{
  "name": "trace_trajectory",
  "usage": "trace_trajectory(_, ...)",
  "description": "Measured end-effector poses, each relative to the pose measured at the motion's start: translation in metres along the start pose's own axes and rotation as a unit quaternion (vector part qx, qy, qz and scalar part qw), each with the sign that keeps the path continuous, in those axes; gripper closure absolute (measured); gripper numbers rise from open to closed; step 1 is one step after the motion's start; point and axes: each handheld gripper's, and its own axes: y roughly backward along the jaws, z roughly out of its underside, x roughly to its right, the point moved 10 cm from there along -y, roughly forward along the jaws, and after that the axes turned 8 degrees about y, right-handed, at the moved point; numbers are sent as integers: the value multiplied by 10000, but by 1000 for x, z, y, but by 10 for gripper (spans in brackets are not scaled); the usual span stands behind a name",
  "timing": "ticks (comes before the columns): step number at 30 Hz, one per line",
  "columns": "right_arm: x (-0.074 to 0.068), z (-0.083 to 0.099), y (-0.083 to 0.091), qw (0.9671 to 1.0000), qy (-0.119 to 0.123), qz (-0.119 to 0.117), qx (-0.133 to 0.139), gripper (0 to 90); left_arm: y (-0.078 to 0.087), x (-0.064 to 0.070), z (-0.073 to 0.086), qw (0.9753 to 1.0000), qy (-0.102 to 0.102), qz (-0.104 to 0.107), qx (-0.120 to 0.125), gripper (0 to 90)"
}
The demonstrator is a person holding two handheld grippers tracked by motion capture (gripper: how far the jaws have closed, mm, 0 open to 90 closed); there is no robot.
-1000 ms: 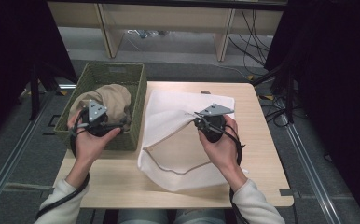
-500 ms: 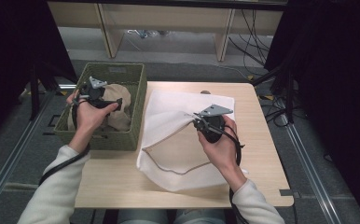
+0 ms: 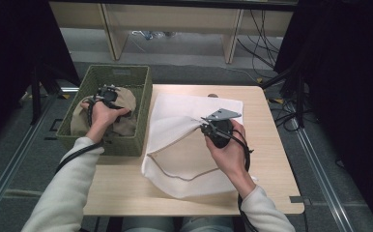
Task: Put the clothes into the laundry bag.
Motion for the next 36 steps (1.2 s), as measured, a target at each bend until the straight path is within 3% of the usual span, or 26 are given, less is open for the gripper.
trace_trajectory(2, -1, 1, -1, 10000, 38, -57, -29, 872, -2, 1, 3, 9998, -17, -60, -173, 0)
trace_trajectory(4, -3, 1, -1, 9999, -81, -56, -53, 870, -6, 4, 6, 9995, 159, -70, -256, 0)
trace_trajectory(6, -3, 1, -1, 10000, -48, -62, -51, 869, -12, 0, 8, 9992, 84, -154, -347, 7)
trace_trajectory(9, -3, 2, -1, 9999, -53, -79, -60, 866, -22, -4, 20, 9977, 155, -242, -614, 31)
trace_trajectory(11, -2, 2, -2, 9999, 30, -92, -43, 865, -28, -9, 27, 9965, 42, -337, -760, 103)
trace_trajectory(13, -3, 2, -2, 9999, -23, -90, -60, 864, -32, -13, 31, 9953, -204, -406, -850, 242)
trace_trajectory(20, -5, 5, -2, 9997, -170, -120, -141, 871, -32, -26, 32, 9915, -559, -577, -1022, 571)
trace_trajectory(24, -5, 6, -1, 9995, -183, -158, -188, 874, -33, -30, 34, 9927, -449, -528, -986, 725)
trace_trajectory(27, -3, 5, -2, 9998, -57, -140, -145, 875, -31, -32, 34, 9938, -366, -441, -957, 779)
trace_trajectory(28, -4, 6, -2, 9997, -137, -141, -171, 876, -31, -32, 33, 9946, -305, -425, -897, 789)
trace_trajectory(29, -3, 6, -3, 9998, -22, -139, -145, 876, -30, -33, 32, 9948, -336, -405, -871, 797)
trace_trajectory(32, -3, 5, -2, 9998, -30, -135, -139, 878, -25, -32, 27, 9976, -130, -242, -632, 811)
trace_trajectory(33, -4, 5, -1, 9997, -131, -121, -165, 878, -23, -32, 25, 9983, -65, -191, -555, 814)
trace_trajectory(35, -1, 5, -1, 9999, -63, -78, -134, 879, -17, -34, 18, 9994, -105, -168, -268, 818)
trace_trajectory(36, -3, 5, 0, 9997, -203, -91, -137, 879, -14, -34, 14, 9999, -90, -102, -92, 819)
